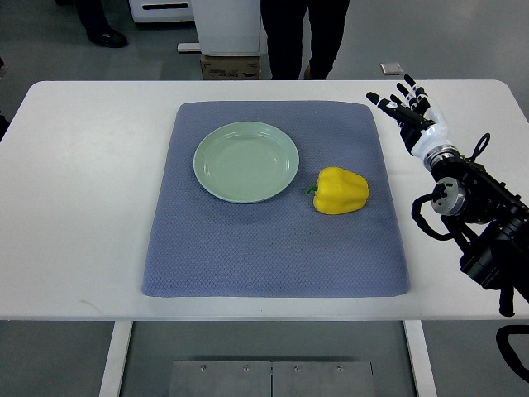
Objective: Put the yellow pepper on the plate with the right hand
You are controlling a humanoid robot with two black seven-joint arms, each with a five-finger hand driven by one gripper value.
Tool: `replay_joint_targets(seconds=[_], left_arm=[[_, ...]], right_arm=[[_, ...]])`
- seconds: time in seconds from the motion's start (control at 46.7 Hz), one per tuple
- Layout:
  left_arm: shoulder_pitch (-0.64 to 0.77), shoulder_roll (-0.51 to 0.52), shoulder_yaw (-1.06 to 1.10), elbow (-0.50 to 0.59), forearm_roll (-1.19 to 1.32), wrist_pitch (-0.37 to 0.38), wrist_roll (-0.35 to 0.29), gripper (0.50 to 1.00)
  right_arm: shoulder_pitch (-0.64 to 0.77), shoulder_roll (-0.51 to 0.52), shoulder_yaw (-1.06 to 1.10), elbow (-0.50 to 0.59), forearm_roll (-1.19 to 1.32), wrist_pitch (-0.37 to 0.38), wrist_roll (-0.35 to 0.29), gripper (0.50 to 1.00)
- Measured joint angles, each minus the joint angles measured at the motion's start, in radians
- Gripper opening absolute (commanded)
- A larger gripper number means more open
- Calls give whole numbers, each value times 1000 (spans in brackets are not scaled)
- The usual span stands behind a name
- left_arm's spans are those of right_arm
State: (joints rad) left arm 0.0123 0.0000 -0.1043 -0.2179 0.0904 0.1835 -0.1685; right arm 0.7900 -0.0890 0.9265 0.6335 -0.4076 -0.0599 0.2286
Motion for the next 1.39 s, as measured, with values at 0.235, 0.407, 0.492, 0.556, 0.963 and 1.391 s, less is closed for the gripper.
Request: replay_joint_targets(seconds=[0.235, 0.407, 0.492, 0.556, 0.963, 1.391], left_arm=[[0, 0, 0, 0, 2, -1, -1, 1000], [0, 0, 0, 0, 0, -1, -1, 1000], [0, 0, -1, 0, -1, -1, -1, 1000], [0, 0, -1, 0, -2, 0, -1, 1000], [1, 0, -2, 1, -3, -1, -1, 1000], [2, 0, -2, 1, -2, -1, 0, 1000]], right_arm=[[0, 0, 0, 0, 0, 2, 0, 1000], [0, -2, 0, 0, 0, 2, 0, 1000], [1, -4, 0, 0, 0, 3, 0, 1000], [1, -5, 0, 0, 0, 4, 0, 1000], [-1, -4, 2, 0, 1, 6, 0, 1000], [2, -10, 0, 1, 1, 6, 0, 1000]])
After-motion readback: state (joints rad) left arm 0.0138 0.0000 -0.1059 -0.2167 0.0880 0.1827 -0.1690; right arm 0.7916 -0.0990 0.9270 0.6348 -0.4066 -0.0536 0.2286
